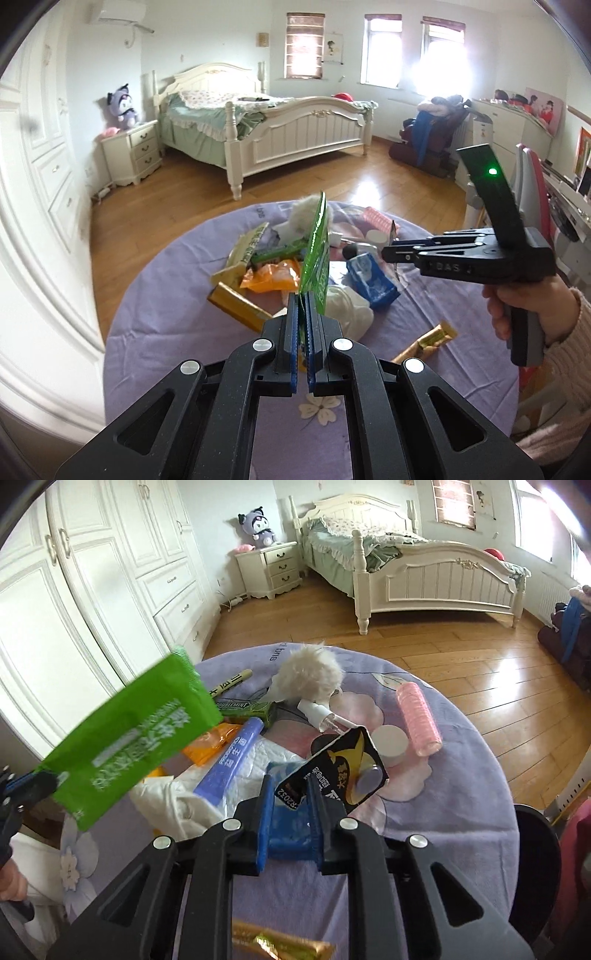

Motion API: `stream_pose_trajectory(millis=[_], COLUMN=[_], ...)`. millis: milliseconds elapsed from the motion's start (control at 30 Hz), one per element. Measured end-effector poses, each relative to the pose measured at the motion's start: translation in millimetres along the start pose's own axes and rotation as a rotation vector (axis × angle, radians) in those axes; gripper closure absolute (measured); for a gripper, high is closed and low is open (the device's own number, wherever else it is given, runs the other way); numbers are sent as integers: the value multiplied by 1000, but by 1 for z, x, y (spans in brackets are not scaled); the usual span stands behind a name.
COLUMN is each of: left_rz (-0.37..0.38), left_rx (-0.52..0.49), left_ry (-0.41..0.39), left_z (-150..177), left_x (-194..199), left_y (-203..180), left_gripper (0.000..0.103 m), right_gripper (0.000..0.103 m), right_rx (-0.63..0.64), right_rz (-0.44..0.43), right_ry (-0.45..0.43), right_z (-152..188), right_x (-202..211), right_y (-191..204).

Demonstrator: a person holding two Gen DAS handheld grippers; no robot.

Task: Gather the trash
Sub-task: 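Lift the green packet and black sachet off the table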

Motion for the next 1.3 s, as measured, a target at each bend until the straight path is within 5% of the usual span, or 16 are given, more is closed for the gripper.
stream_pose_trajectory(millis=[300,600,867,1300], left_rz=[29,60,96,97], left_rx=[-21,-47,-91,-101], left_ry=[-7,-24,-21,6], left_z=[-1,-8,-12,-8], left_x=[1,1,-6,-10], left_y=[-13,-34,-54,-56], left_gripper=[98,98,98,98], right_gripper=[96,101,101,96], right_rx=[-58,-38,-105,-88], right_rz=[-5,80,144,101], right_ry=[15,-18,-5,97], right_z=[30,37,47,35], right_x=[25,45,40,0], right_y=[-19,-31,-63,-53])
Point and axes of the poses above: each gripper's, at about its wrist camera, not at the fingertips, and x roughly against the way its jaws point, y to its left, z to its underside, the point moved 6 cm from there along -x, roughly the way its jaws point, and after that the axes turned 9 degrees about -x, right-handed, at the moved point
